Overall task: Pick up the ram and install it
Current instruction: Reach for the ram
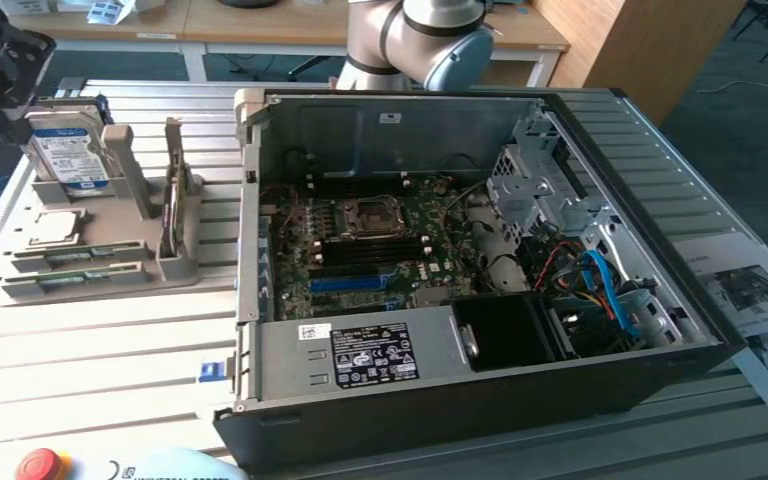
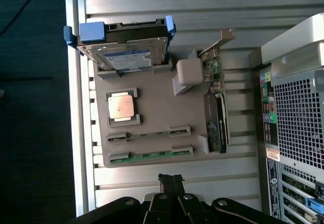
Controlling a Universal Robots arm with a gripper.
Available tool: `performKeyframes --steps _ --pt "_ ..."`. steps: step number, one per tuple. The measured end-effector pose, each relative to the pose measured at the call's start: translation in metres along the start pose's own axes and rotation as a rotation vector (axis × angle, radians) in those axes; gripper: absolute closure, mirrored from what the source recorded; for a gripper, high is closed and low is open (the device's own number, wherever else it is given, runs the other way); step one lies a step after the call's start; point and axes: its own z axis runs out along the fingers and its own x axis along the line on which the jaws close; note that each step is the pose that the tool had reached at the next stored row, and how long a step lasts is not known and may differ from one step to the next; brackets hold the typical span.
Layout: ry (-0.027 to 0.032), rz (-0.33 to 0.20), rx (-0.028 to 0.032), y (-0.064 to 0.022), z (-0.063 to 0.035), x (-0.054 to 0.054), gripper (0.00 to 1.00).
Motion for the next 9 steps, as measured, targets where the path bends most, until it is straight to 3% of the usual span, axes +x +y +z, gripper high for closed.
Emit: performKeyframes --steps 6,9 --pt "0.0 0.0 0.0008 0.0204 0.0022 0.003 0.9" --pt "0.0005 0.0 0.0012 0.0259 0.0029 0.005 0.9"
